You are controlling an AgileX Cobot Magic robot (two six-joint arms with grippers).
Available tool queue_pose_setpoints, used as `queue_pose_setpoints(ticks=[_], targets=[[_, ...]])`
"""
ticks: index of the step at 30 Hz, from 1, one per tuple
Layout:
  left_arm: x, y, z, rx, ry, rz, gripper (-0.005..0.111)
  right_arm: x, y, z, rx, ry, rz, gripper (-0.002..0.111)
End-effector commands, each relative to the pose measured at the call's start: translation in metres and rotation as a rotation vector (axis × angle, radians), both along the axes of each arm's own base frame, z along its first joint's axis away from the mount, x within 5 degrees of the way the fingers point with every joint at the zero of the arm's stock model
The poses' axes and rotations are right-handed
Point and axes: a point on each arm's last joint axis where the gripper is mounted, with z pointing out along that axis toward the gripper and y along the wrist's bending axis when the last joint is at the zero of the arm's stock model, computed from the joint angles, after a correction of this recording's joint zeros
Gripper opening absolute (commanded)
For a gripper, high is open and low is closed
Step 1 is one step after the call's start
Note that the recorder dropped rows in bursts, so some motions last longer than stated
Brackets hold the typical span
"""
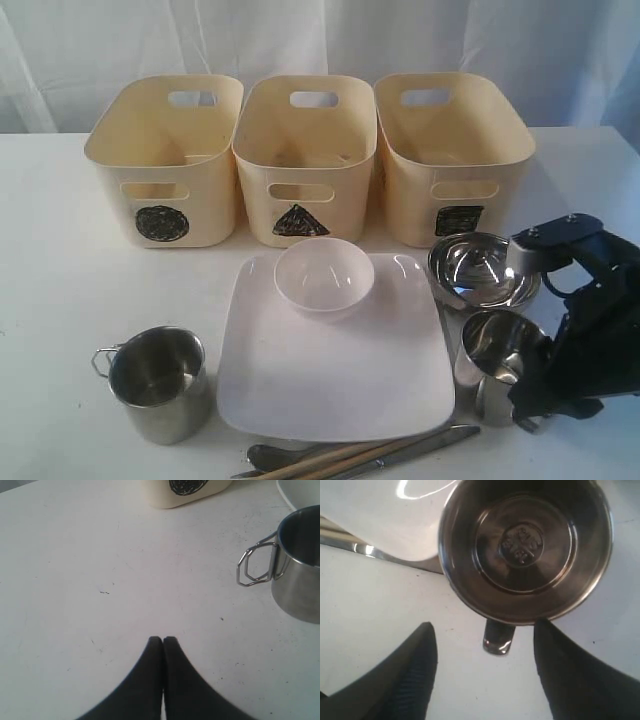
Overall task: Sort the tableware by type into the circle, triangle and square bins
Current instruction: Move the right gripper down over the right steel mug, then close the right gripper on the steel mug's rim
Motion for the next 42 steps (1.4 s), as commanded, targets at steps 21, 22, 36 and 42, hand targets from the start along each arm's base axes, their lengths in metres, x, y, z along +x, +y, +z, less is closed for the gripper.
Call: queue_pose_setpoints(ticks=[21,22,36,42], targets=[[0.0,0.0,-0.001,-0.004,0.0,-0.005,0.0,0.002,0.003,-0.01,0.029,0.035,-0.006,0.054],[0.0,0.0,-0.001,-0.004,0.0,-0.005,0.0,0.002,0.003,-0.003,0.033,0.007,-0.005,0.054],[0.0,0.0,-0.001,-0.004,0.0,-0.005,0.0,-0.002,-0.001,0.027,0.02,-0.11,-0.051,0.054],[0.0,0.0,-0.001,-0.004,0.0,-0.005,0.0,0.004,-0.008,0.026,-0.02,-0.123,-0.23,0.054]])
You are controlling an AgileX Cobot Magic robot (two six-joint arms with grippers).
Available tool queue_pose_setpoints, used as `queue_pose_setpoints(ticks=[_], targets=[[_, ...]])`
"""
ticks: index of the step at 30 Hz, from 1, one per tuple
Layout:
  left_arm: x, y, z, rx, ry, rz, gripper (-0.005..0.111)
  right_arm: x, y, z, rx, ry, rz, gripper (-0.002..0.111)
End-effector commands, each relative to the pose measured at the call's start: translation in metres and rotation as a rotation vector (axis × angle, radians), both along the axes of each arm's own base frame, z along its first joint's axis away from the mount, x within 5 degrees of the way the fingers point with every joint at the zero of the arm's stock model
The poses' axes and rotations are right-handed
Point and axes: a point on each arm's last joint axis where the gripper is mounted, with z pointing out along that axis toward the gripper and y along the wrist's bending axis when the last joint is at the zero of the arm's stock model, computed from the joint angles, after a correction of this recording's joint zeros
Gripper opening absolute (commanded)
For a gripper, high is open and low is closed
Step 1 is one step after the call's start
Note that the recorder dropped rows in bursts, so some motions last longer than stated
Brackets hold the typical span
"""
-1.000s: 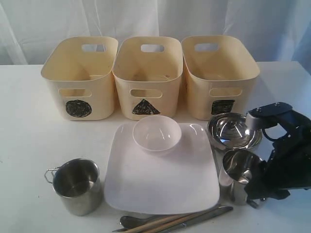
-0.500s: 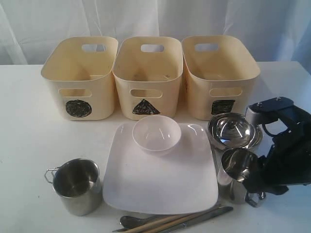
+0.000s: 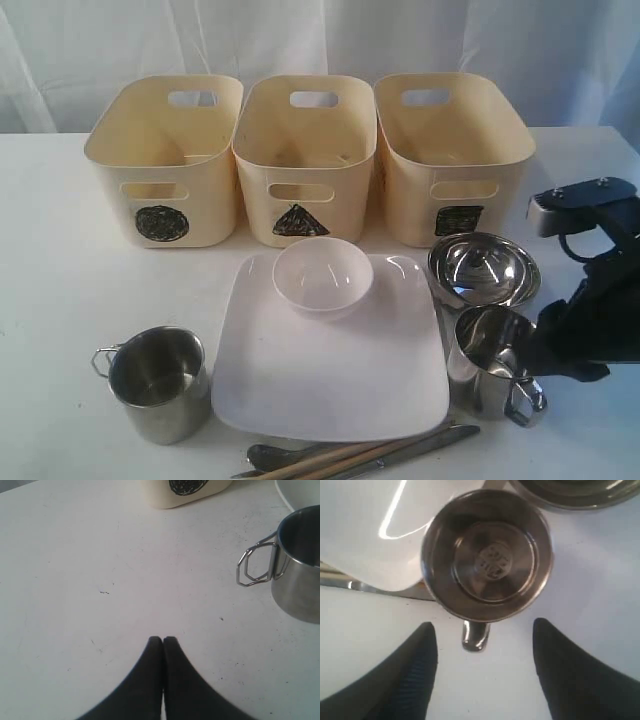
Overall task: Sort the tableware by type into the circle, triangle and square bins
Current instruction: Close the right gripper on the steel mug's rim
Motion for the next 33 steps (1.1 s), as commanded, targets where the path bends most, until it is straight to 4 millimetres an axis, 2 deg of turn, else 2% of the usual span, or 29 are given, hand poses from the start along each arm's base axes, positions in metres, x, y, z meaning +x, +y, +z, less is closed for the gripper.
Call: queue_pose_setpoints(ticks=[1,4,12,20,28,33], targets=[[0.0,0.0,-0.001,-0.004,0.0,-0.005,0.0,0.005,-0.004,0.004,-0.007,-0.036,-0.13,0.054],[0.0,0.0,-0.001,-0.004,0.0,-0.005,0.0,0.01,-0.004,0.002,0.013,-0.045,-0.188,0.054],[0.0,0.0,-0.001,-0.004,0.0,-0.005,0.0,0.016,-0.003,-0.01,0.005,0.006,-0.192,0.054],[0.0,0.0,-0.001,-0.004,0.0,-0.005,0.0,-0.009,0.004,-0.003,0.041,0.158,-0.024,0.054],[0.0,0.0,-0.001,-0.004,0.0,-0.005,0.0,-0.008,0.004,-0.005,0.047,0.142,-0.015,0.054],[0.0,0.0,-0.001,-0.004,0.0,-0.005,0.0,-0.014,0.003,-0.019,0.027,0.132,0.018,0.054]])
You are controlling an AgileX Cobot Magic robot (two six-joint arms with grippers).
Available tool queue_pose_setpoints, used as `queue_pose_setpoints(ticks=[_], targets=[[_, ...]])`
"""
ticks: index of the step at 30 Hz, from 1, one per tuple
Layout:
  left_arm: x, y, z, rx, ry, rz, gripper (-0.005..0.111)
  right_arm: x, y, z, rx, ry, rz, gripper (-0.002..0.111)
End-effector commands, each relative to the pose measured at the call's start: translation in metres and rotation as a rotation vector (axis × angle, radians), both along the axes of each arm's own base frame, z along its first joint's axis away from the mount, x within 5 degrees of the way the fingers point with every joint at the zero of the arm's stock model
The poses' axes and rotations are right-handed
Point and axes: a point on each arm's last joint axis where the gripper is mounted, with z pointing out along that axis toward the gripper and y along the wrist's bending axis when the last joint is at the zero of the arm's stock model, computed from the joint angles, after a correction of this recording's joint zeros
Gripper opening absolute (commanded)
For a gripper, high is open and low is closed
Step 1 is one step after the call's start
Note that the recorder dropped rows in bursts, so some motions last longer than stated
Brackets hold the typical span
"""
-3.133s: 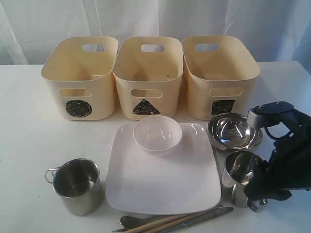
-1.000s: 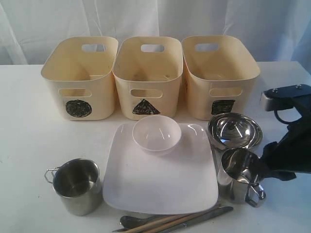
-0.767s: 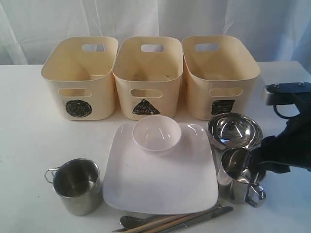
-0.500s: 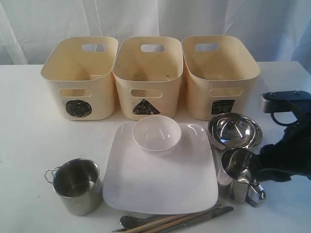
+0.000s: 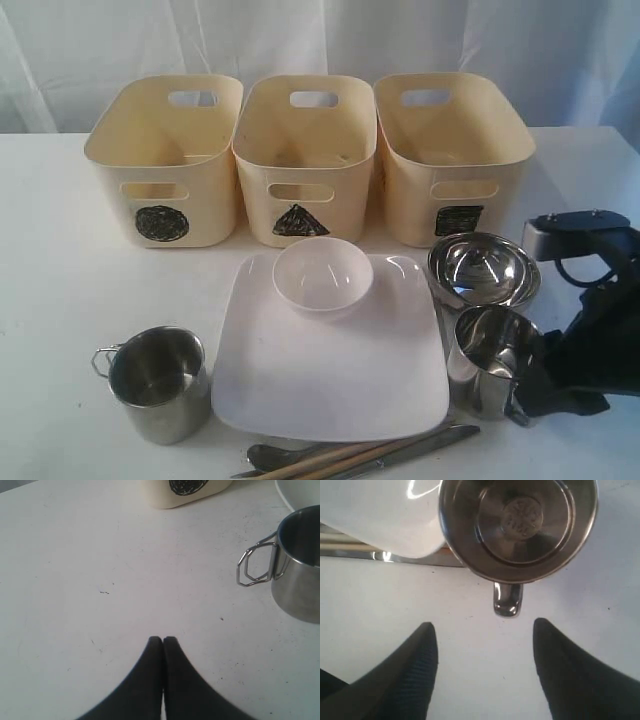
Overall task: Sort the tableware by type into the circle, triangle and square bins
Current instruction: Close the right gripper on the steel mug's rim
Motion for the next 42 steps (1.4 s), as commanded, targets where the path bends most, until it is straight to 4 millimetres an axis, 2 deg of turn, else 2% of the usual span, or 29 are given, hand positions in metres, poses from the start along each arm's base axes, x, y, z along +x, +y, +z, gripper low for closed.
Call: queue_pose_setpoints(ticks=[1,6,14,32,42], targets=[[0.0,0.0,-0.001,-0.004,0.0,-0.005,0.0,-0.006,-0.001,-0.014,-0.013,-0.027,0.042,0.054],[0.0,0.0,-0.001,-0.004,0.0,-0.005,0.0,-0.011,-0.001,-0.03,-0.001,-0.079,0.058,0.054],[0.0,0.0,-0.001,-0.004,0.0,-0.005,0.0,-0.009,-0.003,-0.039,-0.003,-0.162,-0.022,0.054],[0.0,0.0,-0.001,-0.004,0.0,-0.005,0.0,-0.006,-0.003,-0.038,0.001,-0.183,-0.04,0.054],[0.0,0.0,-0.001,-0.004,0.0,-0.005,0.0,-0.009,-0.004,-0.044,0.008,-0.204,-0.058,0.054]])
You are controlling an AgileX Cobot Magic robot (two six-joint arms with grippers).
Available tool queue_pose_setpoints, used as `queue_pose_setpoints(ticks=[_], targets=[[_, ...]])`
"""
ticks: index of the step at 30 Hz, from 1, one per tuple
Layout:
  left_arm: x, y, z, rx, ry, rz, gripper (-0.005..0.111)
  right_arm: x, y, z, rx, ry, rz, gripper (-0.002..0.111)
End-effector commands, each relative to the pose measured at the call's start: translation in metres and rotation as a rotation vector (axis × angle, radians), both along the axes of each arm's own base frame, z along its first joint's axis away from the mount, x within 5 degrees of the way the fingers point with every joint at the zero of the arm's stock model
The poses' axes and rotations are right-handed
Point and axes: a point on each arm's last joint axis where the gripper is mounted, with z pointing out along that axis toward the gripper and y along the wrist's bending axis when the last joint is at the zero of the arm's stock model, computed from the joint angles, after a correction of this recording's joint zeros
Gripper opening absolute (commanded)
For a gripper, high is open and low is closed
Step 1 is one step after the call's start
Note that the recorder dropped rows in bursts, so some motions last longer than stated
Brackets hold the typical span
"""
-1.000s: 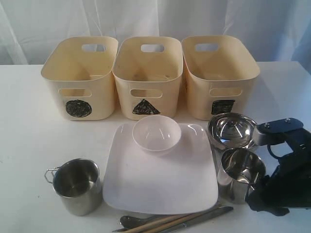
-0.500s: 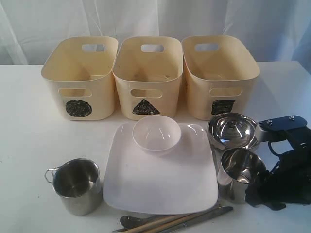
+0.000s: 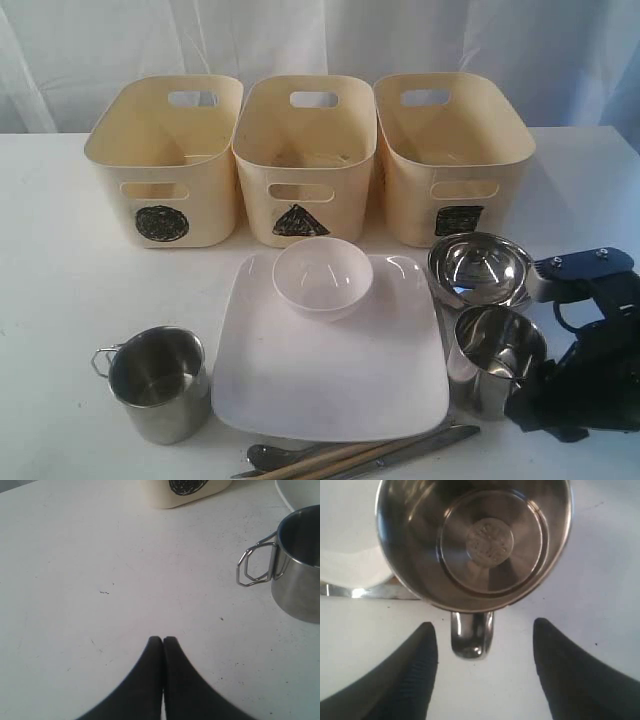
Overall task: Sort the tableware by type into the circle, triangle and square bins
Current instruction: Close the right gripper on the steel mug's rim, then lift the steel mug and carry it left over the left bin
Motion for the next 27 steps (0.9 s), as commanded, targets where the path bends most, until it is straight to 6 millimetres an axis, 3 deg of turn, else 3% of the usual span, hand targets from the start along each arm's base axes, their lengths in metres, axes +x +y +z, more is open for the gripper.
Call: queue_pose_setpoints(ticks=[1,15,21,27], targets=[[-0.0003,-0.0004,-0.0012,-0.004,0.0,-0.005,0.0,0.0015,0.0008,0.0006,0.009,-0.03,0.0,0.054],[-0.0003,-0.0004,-0.0012,-0.004,0.0,-0.005,0.0,0.0022,0.0006,0.0008,0.007,-0.037,-0.003,0.054],[-0.0003,-0.0004,-0.0012,-0.004,0.0,-0.005,0.0,0.002,0.0006,0.0007,0.007,-0.036,-0.001,0.039],[-0.0003,-0.0004,-0.0012,-0.004,0.0,-0.005,0.0,0.0019,0.0014,0.0009,0.021,-0.031,-0.011,0.037]])
